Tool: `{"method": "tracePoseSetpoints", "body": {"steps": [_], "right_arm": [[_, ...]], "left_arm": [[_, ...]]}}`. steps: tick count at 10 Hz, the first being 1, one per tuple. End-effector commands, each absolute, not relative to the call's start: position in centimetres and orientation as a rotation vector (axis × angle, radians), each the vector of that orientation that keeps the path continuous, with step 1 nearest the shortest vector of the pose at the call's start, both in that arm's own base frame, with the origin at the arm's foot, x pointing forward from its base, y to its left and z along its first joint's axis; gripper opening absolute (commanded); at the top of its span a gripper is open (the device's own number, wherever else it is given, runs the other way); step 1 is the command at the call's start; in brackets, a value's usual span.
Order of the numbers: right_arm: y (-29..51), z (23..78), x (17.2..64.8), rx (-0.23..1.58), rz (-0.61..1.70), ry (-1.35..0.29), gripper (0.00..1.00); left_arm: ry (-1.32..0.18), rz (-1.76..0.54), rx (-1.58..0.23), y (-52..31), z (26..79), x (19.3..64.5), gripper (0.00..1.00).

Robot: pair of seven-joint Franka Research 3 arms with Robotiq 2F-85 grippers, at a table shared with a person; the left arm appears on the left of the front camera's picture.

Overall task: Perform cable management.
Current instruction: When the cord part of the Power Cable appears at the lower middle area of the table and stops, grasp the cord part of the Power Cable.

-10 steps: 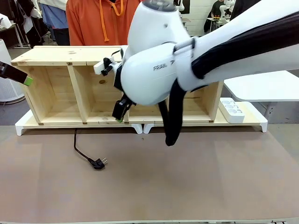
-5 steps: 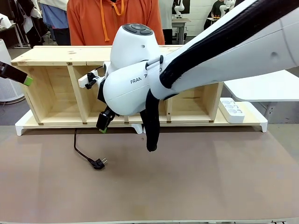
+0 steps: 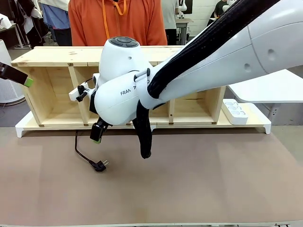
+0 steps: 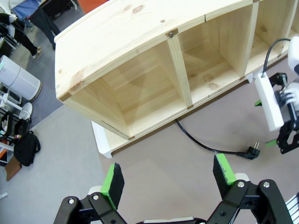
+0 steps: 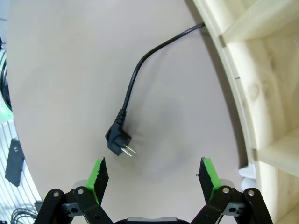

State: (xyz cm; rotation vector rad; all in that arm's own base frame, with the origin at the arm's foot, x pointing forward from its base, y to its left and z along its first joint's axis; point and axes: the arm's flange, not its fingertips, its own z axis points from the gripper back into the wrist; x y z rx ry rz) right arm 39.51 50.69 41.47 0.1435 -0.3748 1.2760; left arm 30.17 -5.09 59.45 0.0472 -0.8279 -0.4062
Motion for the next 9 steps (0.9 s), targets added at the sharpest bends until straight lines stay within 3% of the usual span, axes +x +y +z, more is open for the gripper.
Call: {"method": "tracePoseSetpoints", "body": {"steps": [1, 9], "right_arm": [[52.9, 40.2, 39.0, 0.088, 1.294, -0.344, 1.0], [56.5, 36.9, 37.6, -0.017, 1.264, -0.334, 1.0]], "left_arm": [[-0.834, -0.405, 0.046, -5.1, 59.5, 30.3, 1.0], [-0.834, -0.405, 0.046, -5.1, 59.5, 30.3, 1.0]]}}
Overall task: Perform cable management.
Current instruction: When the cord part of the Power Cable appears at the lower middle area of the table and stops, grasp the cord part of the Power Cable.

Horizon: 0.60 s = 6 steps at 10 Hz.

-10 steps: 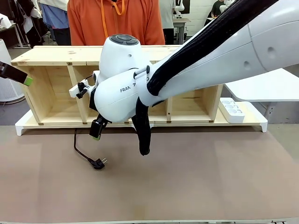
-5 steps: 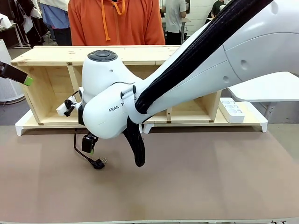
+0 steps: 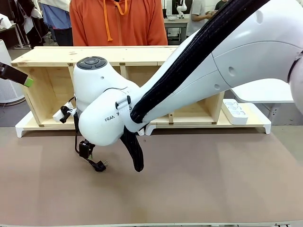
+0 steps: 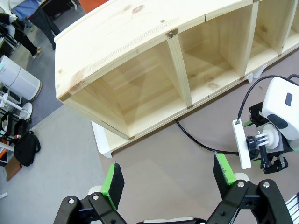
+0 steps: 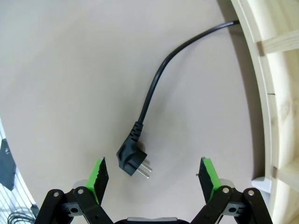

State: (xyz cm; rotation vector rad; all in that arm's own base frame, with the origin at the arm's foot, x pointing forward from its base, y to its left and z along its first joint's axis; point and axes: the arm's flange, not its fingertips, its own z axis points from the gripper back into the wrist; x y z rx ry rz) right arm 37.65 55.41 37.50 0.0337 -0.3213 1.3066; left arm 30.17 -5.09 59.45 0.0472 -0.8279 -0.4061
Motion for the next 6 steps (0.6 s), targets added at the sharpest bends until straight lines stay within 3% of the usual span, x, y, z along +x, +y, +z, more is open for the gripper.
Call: {"method": "tracePoseSetpoints", "body": {"steps": [1, 6], "right_arm": [[56.6, 36.7, 37.6, -0.029, 1.248, -0.348, 1.0], [55.4, 37.5, 37.7, 0.034, 1.307, -0.321, 1.0]], "left_arm": [[-0.834, -0.405, 0.046, -5.1, 59.5, 30.3, 1.0], [-0.834, -0.405, 0.046, -5.1, 59.5, 30.3, 1.0]]}}
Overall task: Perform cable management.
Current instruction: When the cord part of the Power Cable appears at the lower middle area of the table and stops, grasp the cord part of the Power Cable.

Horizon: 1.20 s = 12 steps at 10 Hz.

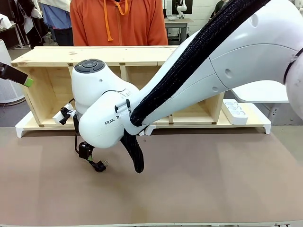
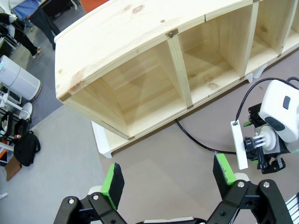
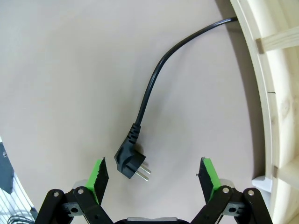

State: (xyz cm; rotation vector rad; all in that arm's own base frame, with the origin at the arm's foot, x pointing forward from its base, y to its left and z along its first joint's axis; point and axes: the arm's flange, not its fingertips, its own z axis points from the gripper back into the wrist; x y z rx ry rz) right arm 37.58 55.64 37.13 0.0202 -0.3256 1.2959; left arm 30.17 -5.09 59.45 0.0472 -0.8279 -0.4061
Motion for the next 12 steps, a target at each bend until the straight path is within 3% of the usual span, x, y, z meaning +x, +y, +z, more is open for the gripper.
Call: {"method": "tracePoseSetpoints", "body": {"steps": [1, 2, 6, 12], "right_arm": [[55.6, 37.1, 37.6, 0.02, 1.296, -0.326, 1.0], [52.4, 37.8, 37.8, 0.021, 1.226, -0.322, 1.0], [53.0, 34.8, 38.6, 0.019, 1.214, -0.197, 1.0], [56.3, 32.9, 38.2, 0.093, 1.271, -0.227, 1.0]], "left_arm": [[-0.834, -0.405, 0.046, -5.1, 59.5, 30.3, 1.0], [-0.834, -0.405, 0.046, -5.1, 59.5, 30.3, 1.0], [-0.834, -0.405, 0.046, -5.1, 59.5, 30.3, 1.0], [-0.834, -0.405, 0.046, -5.1, 59.5, 30.3, 1.0]]}}
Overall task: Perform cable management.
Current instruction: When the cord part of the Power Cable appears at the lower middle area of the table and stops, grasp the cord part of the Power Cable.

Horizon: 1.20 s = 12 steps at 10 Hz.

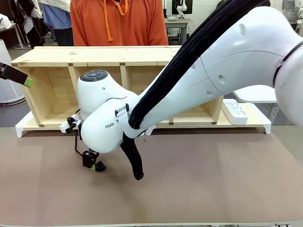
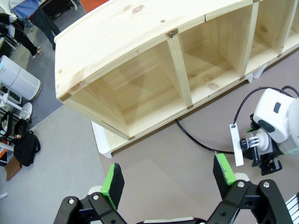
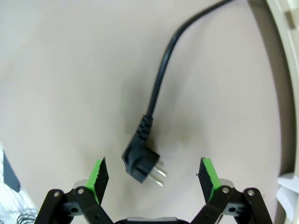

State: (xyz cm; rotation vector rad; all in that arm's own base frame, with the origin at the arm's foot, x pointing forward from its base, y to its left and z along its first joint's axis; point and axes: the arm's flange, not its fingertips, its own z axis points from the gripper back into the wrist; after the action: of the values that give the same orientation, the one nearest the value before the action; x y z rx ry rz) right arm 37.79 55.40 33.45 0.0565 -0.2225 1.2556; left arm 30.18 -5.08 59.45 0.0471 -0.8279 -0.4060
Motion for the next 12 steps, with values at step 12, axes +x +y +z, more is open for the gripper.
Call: {"method": "tracePoseSetpoints", "body": {"steps": [12], "right_arm": [[58.1, 30.5, 39.3, 0.115, 1.287, -0.192, 0.66]], "left_arm": [[-0.834, -0.405, 0.046, -5.1, 59.5, 30.3, 1.0]]}}
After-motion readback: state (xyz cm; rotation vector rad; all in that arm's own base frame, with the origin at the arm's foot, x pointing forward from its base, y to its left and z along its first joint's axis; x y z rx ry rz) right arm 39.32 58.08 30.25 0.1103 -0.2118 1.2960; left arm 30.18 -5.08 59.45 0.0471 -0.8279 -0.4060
